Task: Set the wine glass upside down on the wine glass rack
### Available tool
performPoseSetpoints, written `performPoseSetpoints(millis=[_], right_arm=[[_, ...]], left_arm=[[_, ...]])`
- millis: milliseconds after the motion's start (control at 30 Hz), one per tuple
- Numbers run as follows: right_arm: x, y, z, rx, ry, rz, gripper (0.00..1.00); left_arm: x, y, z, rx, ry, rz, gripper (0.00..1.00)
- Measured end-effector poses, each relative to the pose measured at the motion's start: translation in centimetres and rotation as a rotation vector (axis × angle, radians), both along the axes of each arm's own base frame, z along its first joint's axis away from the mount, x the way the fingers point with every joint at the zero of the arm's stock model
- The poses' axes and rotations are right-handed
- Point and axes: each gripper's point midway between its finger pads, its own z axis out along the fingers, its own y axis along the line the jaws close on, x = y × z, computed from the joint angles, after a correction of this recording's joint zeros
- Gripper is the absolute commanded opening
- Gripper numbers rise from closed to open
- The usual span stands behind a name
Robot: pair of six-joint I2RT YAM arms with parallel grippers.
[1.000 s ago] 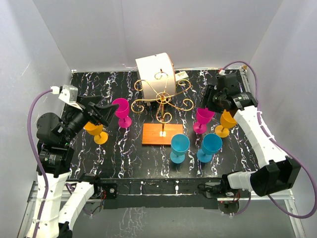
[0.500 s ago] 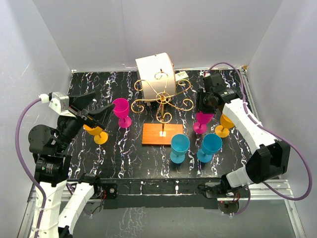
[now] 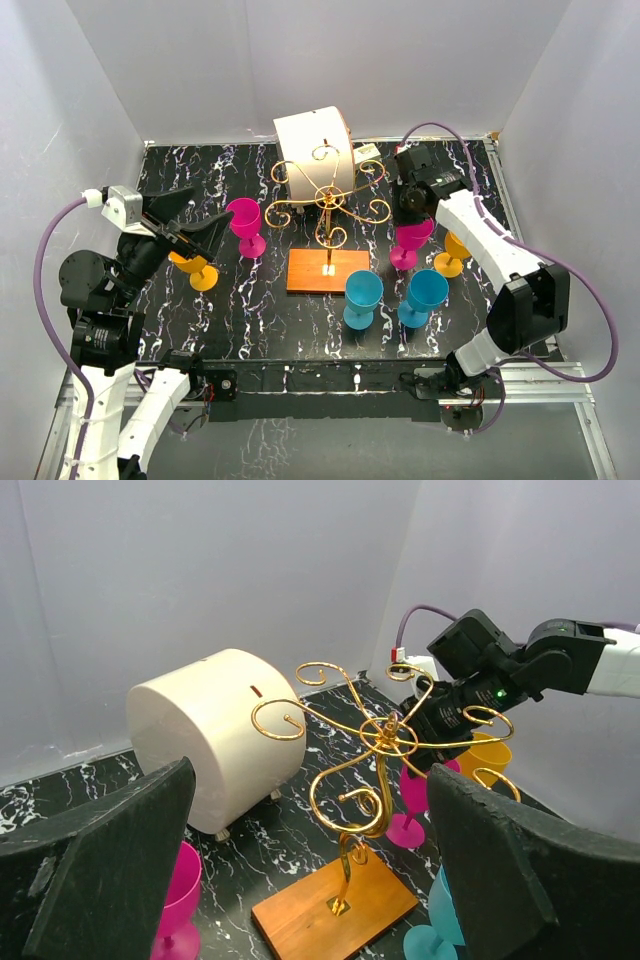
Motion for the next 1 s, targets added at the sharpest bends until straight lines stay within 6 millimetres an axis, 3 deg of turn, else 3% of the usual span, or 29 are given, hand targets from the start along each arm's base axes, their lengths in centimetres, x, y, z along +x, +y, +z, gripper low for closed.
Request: performPoseSetpoints(millis=[100,267,400,567,700,800,1000], right_arm=[[-0.1,0.3,-0.3,-0.03,-0.001,0.01,0.0],[0.0,0.3,-0.2,-0.078,-0.024,0.004,0.0],[0.2,0.3,1.4,-0.078,-0.088,-0.016,0.0],[0.1,-0.3,7.7,0.007,-0.308,-0.071,0.0],[-0.7,-1.4,14.4,0.094,-0.533,-0.118,0.0],[-1.5,-2.1,18.2,0.148,-0.667,-0.143,0.0],[-3.5,-3.1,22.8,0.266,-0.859,-0.181,0.0]], left_arm=[[0.0,0.0,0.0,0.0,0.001,0.0,0.99],[0.3,-0.2,-0.3,0.004,0.013,-0.009,0.99],[0.7,-0.6,-0.8,0.012,0.037,-0.029,0.99],[0.7,-1.2,-1.1,0.014,0.051,-0.071,0.99],[0.2,-1.4,0.0,-0.016,0.023,-0.089,0.99],[0.1,-1.5,0.8,-0.049,0.011,-0.101,0.99],[0.5,-2.4,3.3,-0.21,0.033,-0.175,0.99]])
